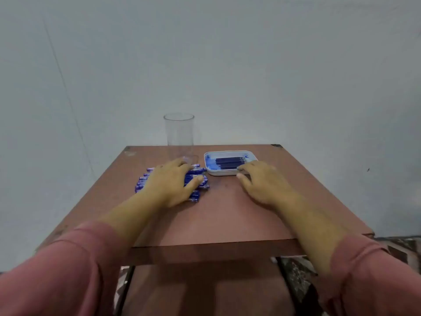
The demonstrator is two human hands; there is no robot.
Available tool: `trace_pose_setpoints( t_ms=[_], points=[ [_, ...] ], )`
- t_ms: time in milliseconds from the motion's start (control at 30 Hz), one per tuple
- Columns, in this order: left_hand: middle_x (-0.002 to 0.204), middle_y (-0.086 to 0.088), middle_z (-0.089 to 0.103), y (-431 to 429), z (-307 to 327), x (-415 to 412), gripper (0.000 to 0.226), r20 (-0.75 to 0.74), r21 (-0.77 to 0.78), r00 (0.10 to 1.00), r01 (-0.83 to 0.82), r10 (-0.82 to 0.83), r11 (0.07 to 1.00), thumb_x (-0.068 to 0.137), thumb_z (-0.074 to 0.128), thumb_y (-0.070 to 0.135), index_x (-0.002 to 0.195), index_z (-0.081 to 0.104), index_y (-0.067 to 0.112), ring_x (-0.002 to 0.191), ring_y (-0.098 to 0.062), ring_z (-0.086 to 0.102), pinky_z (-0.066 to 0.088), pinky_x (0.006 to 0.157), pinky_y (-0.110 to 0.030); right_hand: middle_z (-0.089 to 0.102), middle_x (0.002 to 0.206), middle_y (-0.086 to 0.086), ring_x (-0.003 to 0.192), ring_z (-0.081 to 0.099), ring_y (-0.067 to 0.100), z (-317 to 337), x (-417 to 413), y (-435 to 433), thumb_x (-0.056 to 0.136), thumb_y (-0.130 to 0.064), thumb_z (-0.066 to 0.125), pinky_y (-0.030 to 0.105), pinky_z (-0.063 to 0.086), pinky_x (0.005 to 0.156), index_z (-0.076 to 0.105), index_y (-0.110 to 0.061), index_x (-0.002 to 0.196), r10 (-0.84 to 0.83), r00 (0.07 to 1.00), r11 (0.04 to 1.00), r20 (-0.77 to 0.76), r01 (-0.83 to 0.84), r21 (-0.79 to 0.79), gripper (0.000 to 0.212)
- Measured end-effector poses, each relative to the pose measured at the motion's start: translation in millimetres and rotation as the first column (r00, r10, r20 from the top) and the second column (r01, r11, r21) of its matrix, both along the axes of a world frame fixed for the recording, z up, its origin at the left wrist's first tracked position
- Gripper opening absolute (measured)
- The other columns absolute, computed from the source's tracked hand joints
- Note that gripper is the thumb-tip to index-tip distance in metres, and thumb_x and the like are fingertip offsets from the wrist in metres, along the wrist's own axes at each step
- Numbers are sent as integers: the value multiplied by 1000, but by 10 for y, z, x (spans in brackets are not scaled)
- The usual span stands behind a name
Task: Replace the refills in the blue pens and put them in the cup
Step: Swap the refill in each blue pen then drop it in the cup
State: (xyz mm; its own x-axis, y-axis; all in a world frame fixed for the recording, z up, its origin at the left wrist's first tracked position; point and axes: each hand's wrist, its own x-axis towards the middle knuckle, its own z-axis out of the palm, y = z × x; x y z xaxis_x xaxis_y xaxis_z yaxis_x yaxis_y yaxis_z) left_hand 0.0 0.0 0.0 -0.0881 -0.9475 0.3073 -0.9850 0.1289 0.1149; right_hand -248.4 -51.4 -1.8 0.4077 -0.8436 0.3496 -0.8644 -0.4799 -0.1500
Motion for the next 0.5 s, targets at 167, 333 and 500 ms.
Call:
trace_pose_setpoints(
  t_ms=[167, 333, 500],
  points=[
    [147, 3, 45, -3, -249, 40, 86, -40, -36, 999, 28, -29, 999, 80, 11, 73, 138, 52, 24, 131, -18, 45, 36, 107, -37, 55, 129, -1, 120, 49, 20, -192, -87, 1, 96, -35, 49, 36, 39, 96, 59, -21, 126, 49, 998, 998, 26, -48, -27, 35],
    [150, 2, 42, -9, -325, 68, 82, -105, -72, 993, 39, -47, 997, 83, 14, 72, 139, 52, 24, 137, -17, 39, 30, 113, -36, 58, 123, -8, 117, 50, 12, -292, -106, 38, 94, -38, 52, 35, 39, 101, 61, -25, 122, 97, 990, 992, 104, -104, 67, 33],
    [150, 2, 43, -21, -353, 62, 79, -103, -74, 994, 33, -40, 997, 86, 16, 70, 139, 52, 24, 136, -17, 40, 31, 112, -38, 59, 119, -9, 114, 51, 11, -314, -101, 10, 88, -47, 47, 39, 40, 102, 63, -26, 117, 98, 987, 990, 128, -110, 92, 40]
  ],
)
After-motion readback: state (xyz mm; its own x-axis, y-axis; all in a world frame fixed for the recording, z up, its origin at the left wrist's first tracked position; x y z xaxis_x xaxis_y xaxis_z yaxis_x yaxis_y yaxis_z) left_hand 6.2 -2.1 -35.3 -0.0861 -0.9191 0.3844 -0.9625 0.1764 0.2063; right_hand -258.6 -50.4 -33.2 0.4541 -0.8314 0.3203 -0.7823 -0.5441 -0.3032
